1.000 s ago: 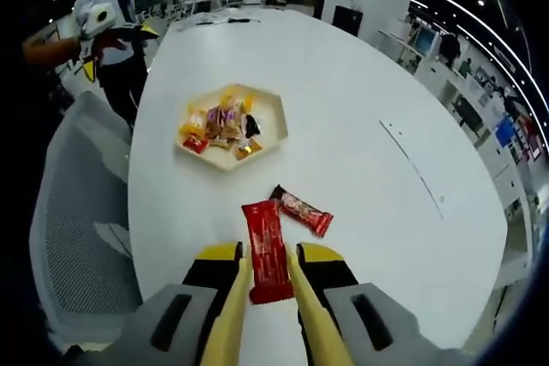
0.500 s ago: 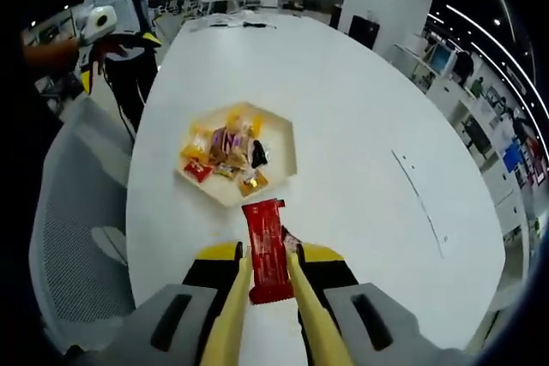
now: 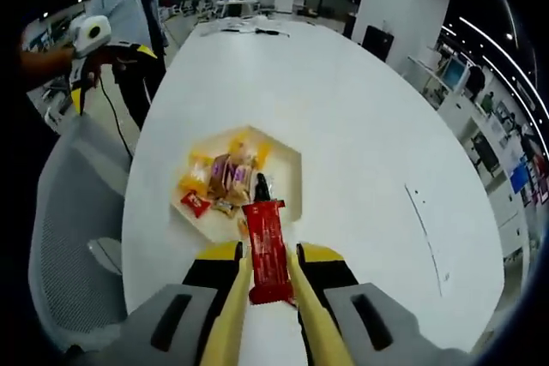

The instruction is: Place the target food into the container with the food tongs after gripping and lifting it, then release it inside without dropping or visibly crushing the food.

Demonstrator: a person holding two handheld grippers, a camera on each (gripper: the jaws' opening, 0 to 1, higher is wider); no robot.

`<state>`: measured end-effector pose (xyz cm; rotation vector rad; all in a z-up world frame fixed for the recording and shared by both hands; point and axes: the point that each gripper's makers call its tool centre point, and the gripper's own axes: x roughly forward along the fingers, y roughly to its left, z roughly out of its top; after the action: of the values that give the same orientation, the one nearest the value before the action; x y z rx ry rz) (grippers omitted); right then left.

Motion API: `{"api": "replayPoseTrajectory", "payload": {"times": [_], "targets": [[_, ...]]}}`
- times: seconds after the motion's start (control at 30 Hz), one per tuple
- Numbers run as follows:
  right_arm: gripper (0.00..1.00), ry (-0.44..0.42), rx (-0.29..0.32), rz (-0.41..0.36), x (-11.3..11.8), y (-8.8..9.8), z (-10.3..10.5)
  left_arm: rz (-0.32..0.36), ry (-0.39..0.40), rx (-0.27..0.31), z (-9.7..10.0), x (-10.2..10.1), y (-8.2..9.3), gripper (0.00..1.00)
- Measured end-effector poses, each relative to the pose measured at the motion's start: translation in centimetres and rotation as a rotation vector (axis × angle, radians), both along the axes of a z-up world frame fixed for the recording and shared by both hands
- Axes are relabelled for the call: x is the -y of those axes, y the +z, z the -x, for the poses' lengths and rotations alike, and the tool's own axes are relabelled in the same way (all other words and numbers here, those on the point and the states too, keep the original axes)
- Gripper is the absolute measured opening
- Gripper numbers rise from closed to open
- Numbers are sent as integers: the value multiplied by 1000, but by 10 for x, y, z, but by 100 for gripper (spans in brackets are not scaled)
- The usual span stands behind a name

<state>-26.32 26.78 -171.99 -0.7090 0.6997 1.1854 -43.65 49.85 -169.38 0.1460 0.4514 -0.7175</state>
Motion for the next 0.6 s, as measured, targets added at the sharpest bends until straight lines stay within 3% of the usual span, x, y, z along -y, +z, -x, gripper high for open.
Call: {"api": "replayPoseTrajectory", "payload": {"times": [0.6], "targets": [[23, 104, 22, -18, -76, 15, -21, 9, 28, 7, 4, -9, 4, 99]]}}
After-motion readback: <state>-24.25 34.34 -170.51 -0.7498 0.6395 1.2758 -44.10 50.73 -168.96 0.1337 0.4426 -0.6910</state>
